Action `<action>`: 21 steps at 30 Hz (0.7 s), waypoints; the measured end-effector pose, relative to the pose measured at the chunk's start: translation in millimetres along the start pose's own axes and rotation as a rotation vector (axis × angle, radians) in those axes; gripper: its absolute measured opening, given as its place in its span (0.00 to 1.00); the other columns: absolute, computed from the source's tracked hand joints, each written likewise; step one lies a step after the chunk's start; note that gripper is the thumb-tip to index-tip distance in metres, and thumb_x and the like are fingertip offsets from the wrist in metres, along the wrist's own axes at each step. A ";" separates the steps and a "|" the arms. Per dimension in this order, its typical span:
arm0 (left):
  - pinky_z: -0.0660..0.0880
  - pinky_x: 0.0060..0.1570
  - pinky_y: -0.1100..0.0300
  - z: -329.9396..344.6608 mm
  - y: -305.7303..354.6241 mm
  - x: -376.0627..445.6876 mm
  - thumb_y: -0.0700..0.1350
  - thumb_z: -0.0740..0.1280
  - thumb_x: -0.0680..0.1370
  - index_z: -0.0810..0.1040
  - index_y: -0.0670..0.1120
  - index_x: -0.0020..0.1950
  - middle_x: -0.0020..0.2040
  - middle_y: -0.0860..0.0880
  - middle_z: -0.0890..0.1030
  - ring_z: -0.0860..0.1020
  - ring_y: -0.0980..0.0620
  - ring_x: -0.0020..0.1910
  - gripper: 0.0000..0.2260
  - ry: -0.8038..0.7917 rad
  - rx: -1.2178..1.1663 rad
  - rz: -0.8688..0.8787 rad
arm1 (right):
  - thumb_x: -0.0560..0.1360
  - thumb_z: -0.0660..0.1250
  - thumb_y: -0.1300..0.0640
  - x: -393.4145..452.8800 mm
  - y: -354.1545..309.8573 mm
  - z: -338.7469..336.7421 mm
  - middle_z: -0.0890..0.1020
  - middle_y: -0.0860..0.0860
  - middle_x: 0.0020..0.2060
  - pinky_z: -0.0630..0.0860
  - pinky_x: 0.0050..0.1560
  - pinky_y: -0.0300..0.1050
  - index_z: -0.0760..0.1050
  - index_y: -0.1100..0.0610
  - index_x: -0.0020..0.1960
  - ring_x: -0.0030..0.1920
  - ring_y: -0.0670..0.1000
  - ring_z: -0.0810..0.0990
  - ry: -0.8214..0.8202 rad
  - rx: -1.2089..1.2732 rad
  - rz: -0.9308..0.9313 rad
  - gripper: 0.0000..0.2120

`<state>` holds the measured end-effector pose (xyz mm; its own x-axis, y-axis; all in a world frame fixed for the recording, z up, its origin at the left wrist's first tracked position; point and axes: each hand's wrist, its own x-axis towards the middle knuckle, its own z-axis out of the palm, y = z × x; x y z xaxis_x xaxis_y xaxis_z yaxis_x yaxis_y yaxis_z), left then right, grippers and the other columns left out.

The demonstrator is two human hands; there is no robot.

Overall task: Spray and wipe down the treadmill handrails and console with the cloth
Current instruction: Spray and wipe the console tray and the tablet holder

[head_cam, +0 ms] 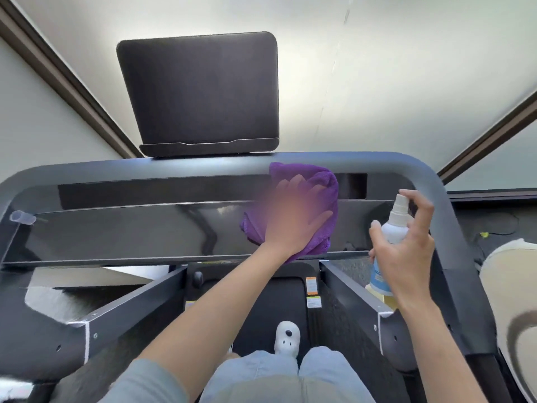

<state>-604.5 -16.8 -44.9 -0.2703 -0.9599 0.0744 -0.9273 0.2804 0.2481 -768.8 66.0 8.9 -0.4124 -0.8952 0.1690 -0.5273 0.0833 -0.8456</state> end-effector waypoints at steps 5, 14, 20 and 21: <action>0.60 0.65 0.44 15.3 51.2 21.1 0.65 0.54 0.79 0.63 0.58 0.74 0.75 0.47 0.60 0.58 0.42 0.71 0.25 -0.038 0.017 0.167 | 0.77 0.70 0.62 -1.4 9.7 -20.2 0.79 0.56 0.38 0.79 0.34 0.61 0.63 0.46 0.65 0.28 0.61 0.80 0.085 -0.031 0.020 0.23; 0.60 0.64 0.44 34.4 120.3 42.9 0.63 0.58 0.79 0.67 0.55 0.72 0.73 0.47 0.62 0.58 0.42 0.70 0.24 -0.064 -0.059 0.243 | 0.76 0.69 0.63 -3.1 20.7 -45.3 0.79 0.57 0.35 0.79 0.36 0.61 0.62 0.47 0.66 0.28 0.61 0.80 0.138 -0.055 0.058 0.25; 0.59 0.61 0.47 28.8 92.8 53.3 0.58 0.63 0.78 0.72 0.56 0.68 0.70 0.49 0.68 0.61 0.43 0.68 0.20 -0.092 -0.118 0.559 | 0.74 0.68 0.66 -9.0 23.6 -52.2 0.79 0.58 0.35 0.79 0.40 0.62 0.61 0.45 0.65 0.30 0.63 0.80 0.164 -0.068 0.111 0.27; 0.59 0.61 0.47 28.1 90.8 54.0 0.58 0.63 0.78 0.72 0.56 0.69 0.70 0.49 0.68 0.61 0.43 0.68 0.19 -0.103 -0.119 0.587 | 0.75 0.68 0.65 -10.9 23.7 -52.5 0.79 0.58 0.35 0.79 0.41 0.62 0.61 0.45 0.65 0.30 0.63 0.80 0.169 -0.071 0.116 0.27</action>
<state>-710.6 -43.2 -45.5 -0.7572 -0.6382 0.1392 -0.5817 0.7557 0.3009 -815.9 100.7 13.6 -0.5888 -0.7923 0.1600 -0.5178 0.2178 -0.8273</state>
